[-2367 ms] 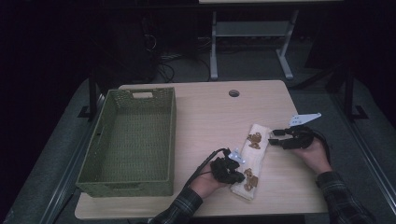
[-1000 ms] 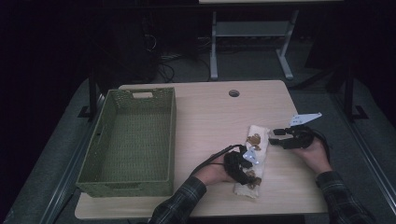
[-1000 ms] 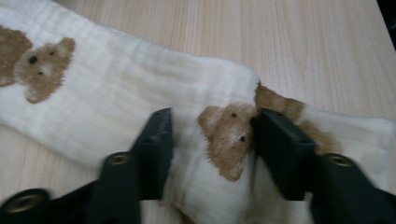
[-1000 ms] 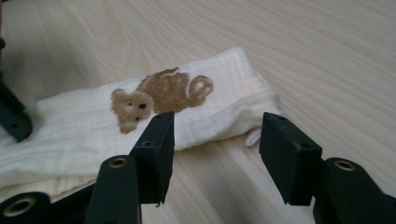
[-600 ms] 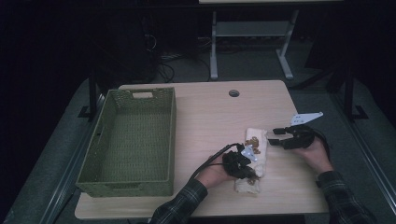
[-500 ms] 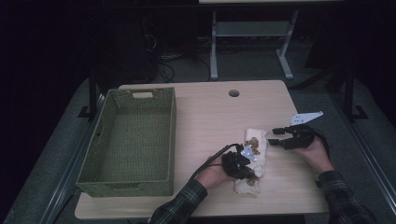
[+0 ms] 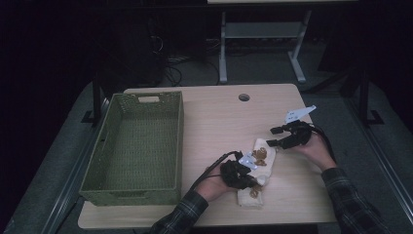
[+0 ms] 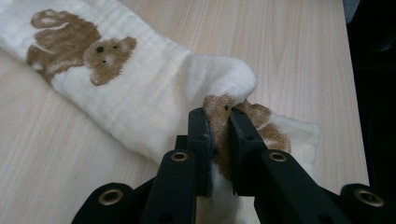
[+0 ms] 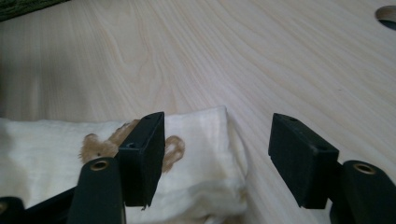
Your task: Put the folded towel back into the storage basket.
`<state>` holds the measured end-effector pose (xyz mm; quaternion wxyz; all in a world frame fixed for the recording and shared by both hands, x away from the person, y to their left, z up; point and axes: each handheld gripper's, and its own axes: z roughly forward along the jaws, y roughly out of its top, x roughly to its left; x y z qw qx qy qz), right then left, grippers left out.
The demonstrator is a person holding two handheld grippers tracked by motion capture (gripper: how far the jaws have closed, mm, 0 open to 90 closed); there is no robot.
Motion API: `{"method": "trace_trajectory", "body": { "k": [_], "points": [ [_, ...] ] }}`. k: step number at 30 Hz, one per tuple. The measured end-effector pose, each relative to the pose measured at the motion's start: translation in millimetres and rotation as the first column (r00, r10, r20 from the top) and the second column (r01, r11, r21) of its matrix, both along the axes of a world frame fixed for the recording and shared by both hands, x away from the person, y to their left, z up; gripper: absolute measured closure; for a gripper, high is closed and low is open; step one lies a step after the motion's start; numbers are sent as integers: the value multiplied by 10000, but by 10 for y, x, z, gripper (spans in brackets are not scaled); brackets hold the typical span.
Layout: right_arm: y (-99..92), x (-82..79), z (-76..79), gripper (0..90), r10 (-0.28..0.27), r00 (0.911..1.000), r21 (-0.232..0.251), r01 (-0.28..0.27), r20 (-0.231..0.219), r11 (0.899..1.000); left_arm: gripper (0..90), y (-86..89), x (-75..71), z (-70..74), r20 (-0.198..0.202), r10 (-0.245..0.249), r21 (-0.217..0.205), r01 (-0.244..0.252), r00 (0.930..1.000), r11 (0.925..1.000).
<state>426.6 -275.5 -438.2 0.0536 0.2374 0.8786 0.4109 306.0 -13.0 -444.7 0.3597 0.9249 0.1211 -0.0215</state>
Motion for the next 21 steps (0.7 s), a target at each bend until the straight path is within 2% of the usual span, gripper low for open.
{"method": "trace_trajectory", "body": {
  "k": [5, 10, 15, 17, 21],
  "points": [
    [132, 122, -139, 370, 191, 9991, -166, -197, -380, 9997, 804, 90, -47, 18, -35, 27, 67, -27, 10000, 10000],
    [192, 146, -274, 374, 347, 9969, -405, -376, -700, 9985, 804, 98, -51, 18, -9, -45, 64, 45, 10000, 10000],
    [220, 113, -335, 395, 642, 9960, -656, -683, -626, 9955, 804, 89, -50, 8, 15, -61, 100, 61, 10000, 9999],
    [217, 81, -341, 409, 641, 9955, -493, -676, -698, 9965, 804, 83, -52, 6, -9, -42, 85, 43, 10000, 10000],
    [217, 8, -347, 488, 830, 9952, -479, -855, -517, 9952, 804, 70, -53, -5, -18, -90, 120, 90, 10000, 9999]
  ]
}}
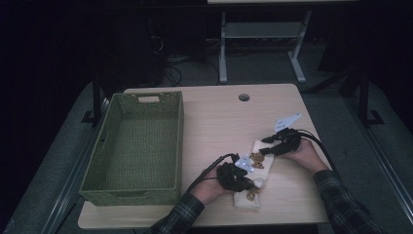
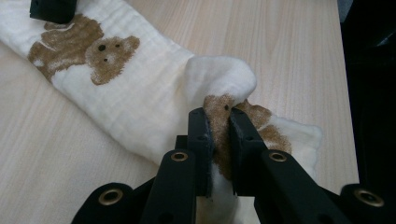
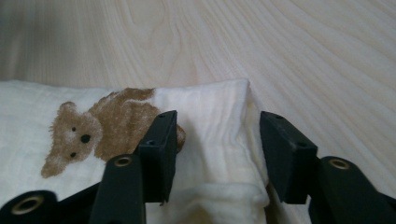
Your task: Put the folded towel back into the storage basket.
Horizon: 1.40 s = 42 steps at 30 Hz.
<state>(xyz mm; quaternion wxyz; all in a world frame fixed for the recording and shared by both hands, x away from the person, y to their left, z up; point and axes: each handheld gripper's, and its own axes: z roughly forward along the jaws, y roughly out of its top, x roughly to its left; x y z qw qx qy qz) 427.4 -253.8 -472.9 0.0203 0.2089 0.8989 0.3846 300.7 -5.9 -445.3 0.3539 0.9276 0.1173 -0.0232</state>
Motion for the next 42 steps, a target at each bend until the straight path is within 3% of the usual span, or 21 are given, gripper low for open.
{"method": "trace_trajectory", "body": {
  "k": [3, 7, 10, 12, 16, 20, 34, 42],
  "points": [
    [10, -48, 1, 578, 36, 9999, 10, -37, 134, 10000, 804, -5, 1, 4, 19, 8, -27, -8, 10000, 10000],
    [28, -71, 8, 756, 336, 9994, 9, -336, -100, 9994, 805, -19, 3, 12, -12, 32, -88, -32, 10000, 10000],
    [48, -84, 25, 800, 470, 9989, -166, -471, -78, 9988, 806, -22, 15, 32, -45, -3, -227, 2, 10000, 9997],
    [73, -79, 54, 809, 571, 9984, -342, -570, 10, 9978, 807, -11, 30, 76, -60, -8, -357, 6, 10000, 9994],
    [159, -63, 193, 811, 713, 9973, -236, -709, 170, 9972, 807, 31, 49, 200, -47, 175, -827, -179, 9998, 9964],
    [279, -3, 361, 812, 942, 9949, -285, -932, 348, 9952, 807, 74, 54, 324, 147, 367, -1030, -350, 9992, 9941],
    [639, 143, 893, 813, 1814, 9793, 122, -1832, 902, 9830, 808, 261, 92, 828, 618, 856, -999, -792, 9944, 9918],
    [795, 240, 1180, 813, 2185, 9686, 228, -2226, 1185, 9746, 808, 437, 142, 1182, 1210, 1196, -960, -1083, 9854, 9895]
  ]
}}
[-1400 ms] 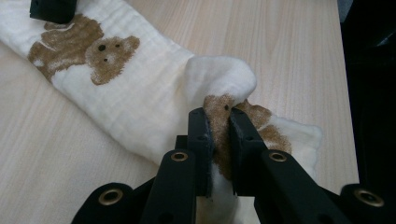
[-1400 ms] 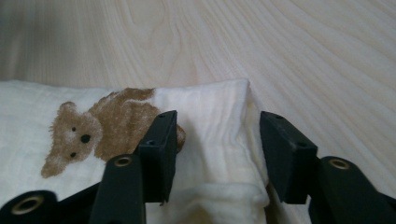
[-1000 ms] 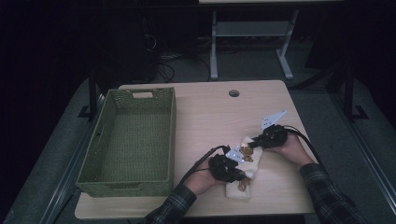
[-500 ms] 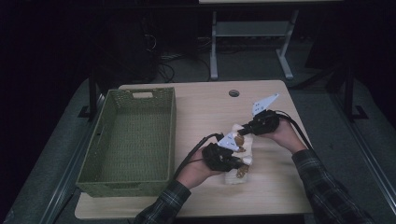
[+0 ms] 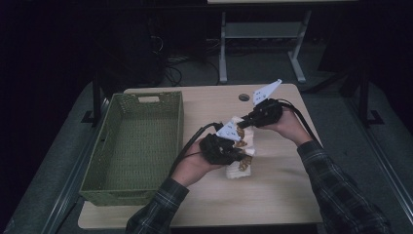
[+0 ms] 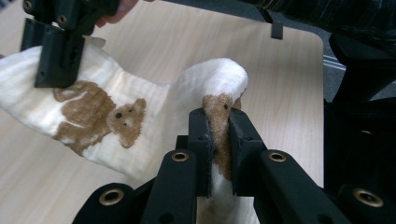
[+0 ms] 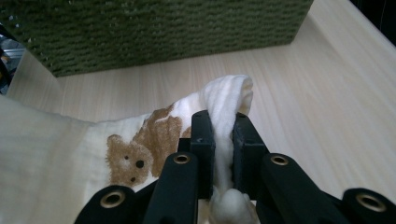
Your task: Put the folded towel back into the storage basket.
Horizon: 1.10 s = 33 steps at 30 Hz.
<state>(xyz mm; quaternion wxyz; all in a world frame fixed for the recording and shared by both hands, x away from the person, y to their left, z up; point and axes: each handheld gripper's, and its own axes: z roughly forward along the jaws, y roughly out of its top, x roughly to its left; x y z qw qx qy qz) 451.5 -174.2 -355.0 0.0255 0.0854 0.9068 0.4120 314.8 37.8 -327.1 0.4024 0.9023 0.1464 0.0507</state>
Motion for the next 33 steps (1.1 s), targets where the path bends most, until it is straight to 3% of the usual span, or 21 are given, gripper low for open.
{"method": "trace_trajectory", "body": {
  "k": [8, 14, 19, 33],
  "points": [
    [258, 87, 204, 814, 293, 9994, 52, -294, 169, 9996, 808, 236, 100, 180, -90, 134, -193, -136, 9999, 9997],
    [494, 152, 344, 814, 472, 9978, 154, -480, 460, 9987, 808, 431, 136, 320, 175, 76, -36, -76, 9998, 10000],
    [718, 180, 451, 814, 591, 9965, 161, -601, 593, 9981, 808, 707, 136, 466, 477, 183, -65, -180, 9987, 9998],
    [1403, 225, 633, 814, 1146, 9896, 440, -1187, 867, 9920, 808, 1396, 17, 549, 731, 1058, -328, -1036, 9917, 9941]
  ]
}}
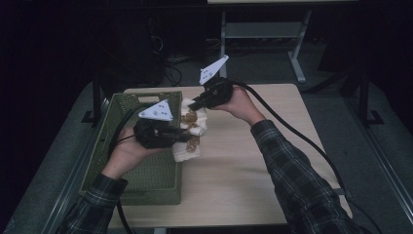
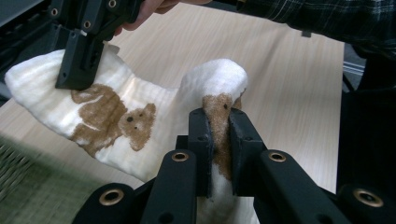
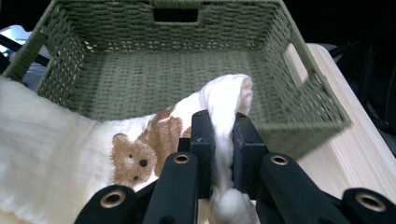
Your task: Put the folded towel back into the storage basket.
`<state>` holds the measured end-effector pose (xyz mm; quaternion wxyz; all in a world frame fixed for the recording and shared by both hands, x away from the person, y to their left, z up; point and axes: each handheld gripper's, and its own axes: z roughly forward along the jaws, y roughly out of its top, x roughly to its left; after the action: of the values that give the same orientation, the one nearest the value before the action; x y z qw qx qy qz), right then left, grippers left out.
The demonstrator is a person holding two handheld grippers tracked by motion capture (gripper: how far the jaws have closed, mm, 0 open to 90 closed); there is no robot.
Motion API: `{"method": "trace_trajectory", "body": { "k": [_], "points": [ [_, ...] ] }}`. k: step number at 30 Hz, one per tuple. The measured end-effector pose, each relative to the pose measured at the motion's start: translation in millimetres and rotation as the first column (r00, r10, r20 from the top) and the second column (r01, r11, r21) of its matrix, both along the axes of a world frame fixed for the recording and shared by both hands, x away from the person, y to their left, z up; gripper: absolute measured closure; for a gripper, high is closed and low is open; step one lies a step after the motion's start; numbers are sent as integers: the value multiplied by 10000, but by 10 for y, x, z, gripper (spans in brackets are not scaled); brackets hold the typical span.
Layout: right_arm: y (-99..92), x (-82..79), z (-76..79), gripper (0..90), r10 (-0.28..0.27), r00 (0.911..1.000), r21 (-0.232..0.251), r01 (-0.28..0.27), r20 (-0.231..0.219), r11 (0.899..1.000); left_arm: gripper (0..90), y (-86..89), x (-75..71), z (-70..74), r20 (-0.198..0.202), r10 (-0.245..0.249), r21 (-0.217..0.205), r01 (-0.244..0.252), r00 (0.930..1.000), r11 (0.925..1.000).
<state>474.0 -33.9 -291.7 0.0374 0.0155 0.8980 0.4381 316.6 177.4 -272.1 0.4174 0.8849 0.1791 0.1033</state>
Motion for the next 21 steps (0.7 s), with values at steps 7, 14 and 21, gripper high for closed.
{"method": "trace_trajectory", "body": {
  "k": [7, 14, 21],
  "points": [
    [365, -18, -44, 814, 359, 9993, -35, -360, -84, 9993, 808, 280, -95, -9, 37, 446, 122, -446, 9990, 9989],
    [654, -36, -126, 815, 603, 9981, 47, -603, -129, 9982, 807, 509, -161, -99, -134, 849, 179, -846, 9963, 9963],
    [885, -43, -179, 815, 683, 9976, -83, -683, -101, 9976, 807, 733, -210, -225, -290, 1117, 208, -1111, 9933, 9936]
  ]
}}
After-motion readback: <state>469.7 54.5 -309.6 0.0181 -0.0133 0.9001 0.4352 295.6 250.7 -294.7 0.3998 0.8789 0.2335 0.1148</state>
